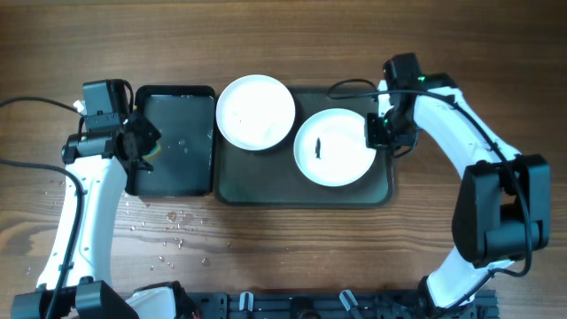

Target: Clean dirty plates on tray and stack at the side

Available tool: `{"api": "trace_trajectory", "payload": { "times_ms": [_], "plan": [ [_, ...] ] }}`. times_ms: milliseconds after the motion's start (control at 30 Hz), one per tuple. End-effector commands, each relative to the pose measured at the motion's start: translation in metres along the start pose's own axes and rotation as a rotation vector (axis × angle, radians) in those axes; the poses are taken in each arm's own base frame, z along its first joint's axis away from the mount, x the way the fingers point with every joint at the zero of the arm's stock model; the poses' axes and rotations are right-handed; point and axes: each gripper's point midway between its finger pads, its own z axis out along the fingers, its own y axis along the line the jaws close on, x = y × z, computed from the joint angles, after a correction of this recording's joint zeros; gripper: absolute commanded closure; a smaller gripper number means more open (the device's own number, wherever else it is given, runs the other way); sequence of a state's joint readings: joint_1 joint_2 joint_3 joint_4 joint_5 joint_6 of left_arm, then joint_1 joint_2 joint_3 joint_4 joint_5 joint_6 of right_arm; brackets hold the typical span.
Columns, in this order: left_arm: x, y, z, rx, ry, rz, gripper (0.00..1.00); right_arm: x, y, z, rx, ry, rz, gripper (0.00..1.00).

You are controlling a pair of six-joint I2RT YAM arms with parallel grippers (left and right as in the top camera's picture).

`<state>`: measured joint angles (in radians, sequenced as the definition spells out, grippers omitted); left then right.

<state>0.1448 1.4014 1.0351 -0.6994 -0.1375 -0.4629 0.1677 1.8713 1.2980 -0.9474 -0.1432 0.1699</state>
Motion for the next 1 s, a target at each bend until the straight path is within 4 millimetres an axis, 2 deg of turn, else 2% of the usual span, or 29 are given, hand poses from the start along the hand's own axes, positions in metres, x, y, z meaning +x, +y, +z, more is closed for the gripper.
{"api": "trace_trajectory", "payload": {
  "times_ms": [0,167,300,467,567,800,967],
  "plan": [
    [0.006,-0.021,-0.004,0.118,0.031,0.101,0.96,0.012,0.003,0.009,-0.019,0.017,-0.017,0.96],
    [0.005,-0.031,-0.005,0.174,0.025,0.148,0.96,-0.003,0.004,0.009,-0.022,-0.042,-0.025,0.63],
    [0.012,-0.046,-0.008,0.26,0.054,0.22,0.96,-0.027,0.005,0.005,-0.037,-0.137,-0.031,0.51],
    [0.028,-0.049,0.004,0.245,0.113,0.278,0.96,-0.033,0.003,0.004,-0.039,-0.162,-0.028,0.49],
    [0.042,-0.056,0.019,0.24,0.16,0.334,0.96,-0.034,0.004,0.004,-0.04,-0.165,-0.028,0.49],
    [0.058,-0.067,0.054,0.205,0.201,0.383,0.96,-0.034,0.004,0.004,-0.04,-0.165,-0.028,0.49],
    [0.069,-0.063,0.074,0.17,0.244,0.391,0.96,-0.034,0.004,0.004,-0.04,-0.165,-0.028,0.48]
  ]
}}
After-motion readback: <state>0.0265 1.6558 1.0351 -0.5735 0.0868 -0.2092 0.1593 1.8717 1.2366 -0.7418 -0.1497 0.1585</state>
